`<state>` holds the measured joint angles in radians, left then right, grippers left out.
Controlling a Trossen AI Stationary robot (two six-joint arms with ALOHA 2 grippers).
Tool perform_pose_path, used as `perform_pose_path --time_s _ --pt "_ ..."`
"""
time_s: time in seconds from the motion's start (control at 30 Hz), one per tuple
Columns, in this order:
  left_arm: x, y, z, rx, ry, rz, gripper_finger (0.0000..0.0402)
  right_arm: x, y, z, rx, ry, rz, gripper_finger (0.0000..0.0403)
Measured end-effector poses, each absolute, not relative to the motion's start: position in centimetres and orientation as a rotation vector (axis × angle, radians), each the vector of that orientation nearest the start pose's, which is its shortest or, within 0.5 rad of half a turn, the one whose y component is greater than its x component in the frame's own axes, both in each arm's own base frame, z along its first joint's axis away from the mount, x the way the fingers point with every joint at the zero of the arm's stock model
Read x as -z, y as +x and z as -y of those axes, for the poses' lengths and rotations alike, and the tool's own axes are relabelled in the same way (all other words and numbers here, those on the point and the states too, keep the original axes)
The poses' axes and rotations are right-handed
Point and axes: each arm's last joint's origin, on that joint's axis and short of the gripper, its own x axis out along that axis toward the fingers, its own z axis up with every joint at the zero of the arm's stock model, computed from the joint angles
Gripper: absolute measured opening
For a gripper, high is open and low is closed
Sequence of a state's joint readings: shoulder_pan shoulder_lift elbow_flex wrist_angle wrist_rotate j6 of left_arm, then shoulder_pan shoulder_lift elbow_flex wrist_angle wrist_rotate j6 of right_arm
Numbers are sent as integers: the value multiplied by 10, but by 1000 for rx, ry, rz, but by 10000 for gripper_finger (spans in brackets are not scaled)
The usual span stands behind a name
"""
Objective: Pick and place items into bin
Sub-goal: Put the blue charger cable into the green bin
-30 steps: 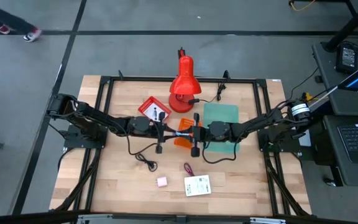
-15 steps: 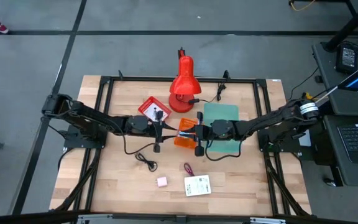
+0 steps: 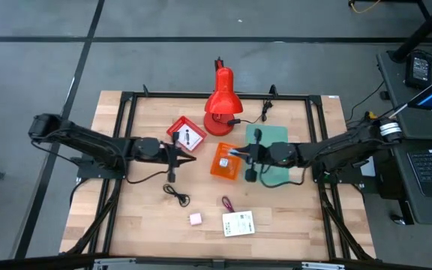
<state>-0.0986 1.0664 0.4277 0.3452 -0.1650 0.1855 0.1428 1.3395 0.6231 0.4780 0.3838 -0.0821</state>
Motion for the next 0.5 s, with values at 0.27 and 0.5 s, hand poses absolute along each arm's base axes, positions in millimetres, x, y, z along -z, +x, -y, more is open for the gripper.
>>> perform_pose_path --time_s 0.27,0.5 --pt "-201 197 13 -123 189 -290 3 -226 231 -20 356 -4 -224 0" --pt "-202 197 11 -151 212 -291 3 -223 211 -20 497 91 -308 0"
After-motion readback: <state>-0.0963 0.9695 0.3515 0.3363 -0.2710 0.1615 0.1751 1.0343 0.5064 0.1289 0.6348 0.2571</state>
